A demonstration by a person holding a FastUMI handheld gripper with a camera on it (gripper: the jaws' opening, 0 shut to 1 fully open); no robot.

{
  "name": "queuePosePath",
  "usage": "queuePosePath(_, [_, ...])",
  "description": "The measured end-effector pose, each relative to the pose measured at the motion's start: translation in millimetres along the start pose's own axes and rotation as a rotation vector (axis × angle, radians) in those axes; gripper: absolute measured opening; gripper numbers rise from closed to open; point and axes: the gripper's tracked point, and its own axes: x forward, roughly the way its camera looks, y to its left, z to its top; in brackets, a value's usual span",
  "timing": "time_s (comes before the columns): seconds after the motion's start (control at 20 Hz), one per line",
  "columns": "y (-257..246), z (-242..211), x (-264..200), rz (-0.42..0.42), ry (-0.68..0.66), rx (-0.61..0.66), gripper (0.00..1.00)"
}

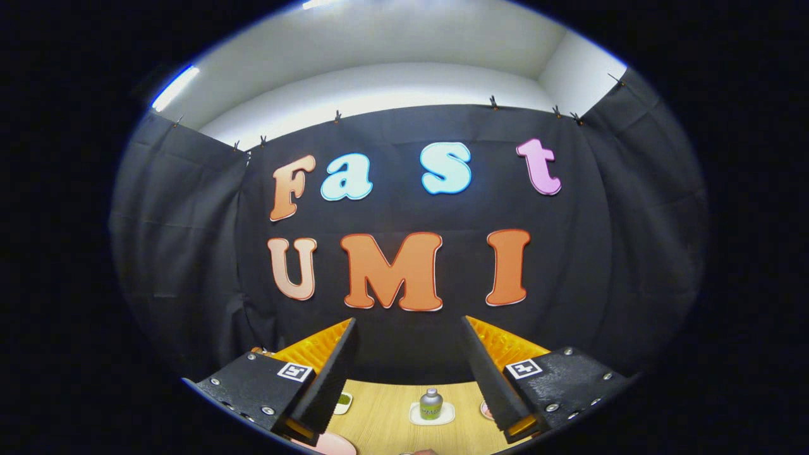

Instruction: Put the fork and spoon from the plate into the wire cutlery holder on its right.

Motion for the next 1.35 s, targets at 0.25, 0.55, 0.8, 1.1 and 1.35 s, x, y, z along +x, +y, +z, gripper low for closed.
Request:
queuePosePath(0.25, [2.5, 15.7, -6.3, -0.008, -0.078, -0.030, 0.96])
queuePosePath(0.55, [17.3, 16.0, -7.1, 0.036, -0.121, -0.056, 0.96])
queuePosePath(0.8, [24.1, 4.0, -6.1, 0.043, -0.095, -0.047, 0.97])
queuePosePath(1.1, [26.0, 7.1, -9.7, 0.047, -0.119, -0.027, 0.97])
queuePosePath(1.35, [28.9, 13.6, -14.9, 0.054, -0.153, -0.052, 0.96])
